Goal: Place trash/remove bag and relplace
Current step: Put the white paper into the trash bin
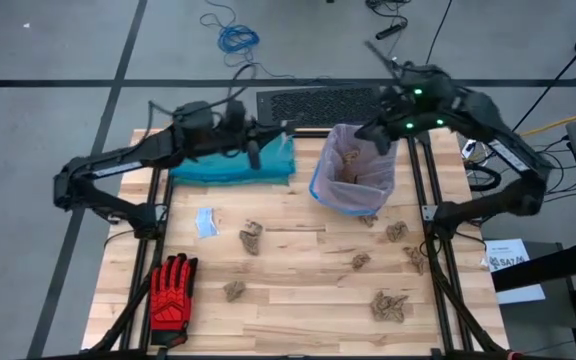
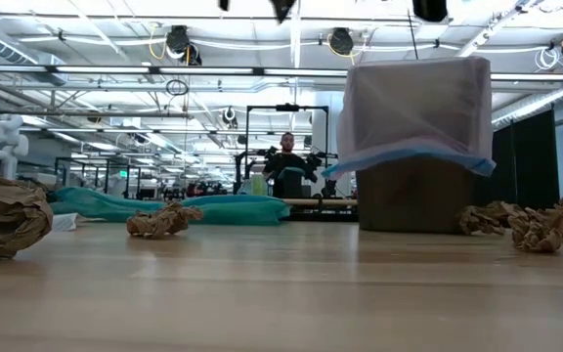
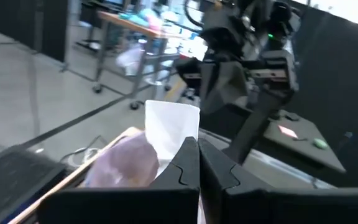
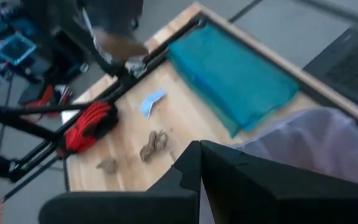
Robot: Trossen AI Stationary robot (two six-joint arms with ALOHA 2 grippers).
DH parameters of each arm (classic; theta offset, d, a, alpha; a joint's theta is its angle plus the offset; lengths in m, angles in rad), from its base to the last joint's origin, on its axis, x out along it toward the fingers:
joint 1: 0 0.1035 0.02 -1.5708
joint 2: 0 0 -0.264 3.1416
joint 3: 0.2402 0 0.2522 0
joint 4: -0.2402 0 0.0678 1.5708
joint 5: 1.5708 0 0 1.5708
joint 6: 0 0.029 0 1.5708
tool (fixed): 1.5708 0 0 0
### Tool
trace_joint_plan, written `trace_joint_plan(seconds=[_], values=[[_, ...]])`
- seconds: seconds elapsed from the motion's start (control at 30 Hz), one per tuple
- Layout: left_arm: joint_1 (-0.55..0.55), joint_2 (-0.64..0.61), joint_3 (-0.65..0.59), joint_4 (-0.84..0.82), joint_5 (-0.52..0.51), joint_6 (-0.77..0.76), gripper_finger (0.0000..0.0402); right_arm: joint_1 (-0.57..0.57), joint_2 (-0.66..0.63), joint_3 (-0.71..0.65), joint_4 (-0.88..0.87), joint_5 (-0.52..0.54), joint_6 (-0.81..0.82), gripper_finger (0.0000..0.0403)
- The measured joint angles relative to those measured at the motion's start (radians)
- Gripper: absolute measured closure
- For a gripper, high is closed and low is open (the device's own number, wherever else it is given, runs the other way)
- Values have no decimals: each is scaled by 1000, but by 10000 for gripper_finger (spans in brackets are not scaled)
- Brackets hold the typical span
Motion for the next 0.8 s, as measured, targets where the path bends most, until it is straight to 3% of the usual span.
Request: trace_joint_plan(seconds=[0.37, 0.8], values=[[1, 379, 399, 2, 235, 27, 402, -1, -136, 0, 0, 102, 22, 403], [-12, 584, 444, 24, 307, 23, 396, -1, -154, 0, 0, 106, 18, 403]])
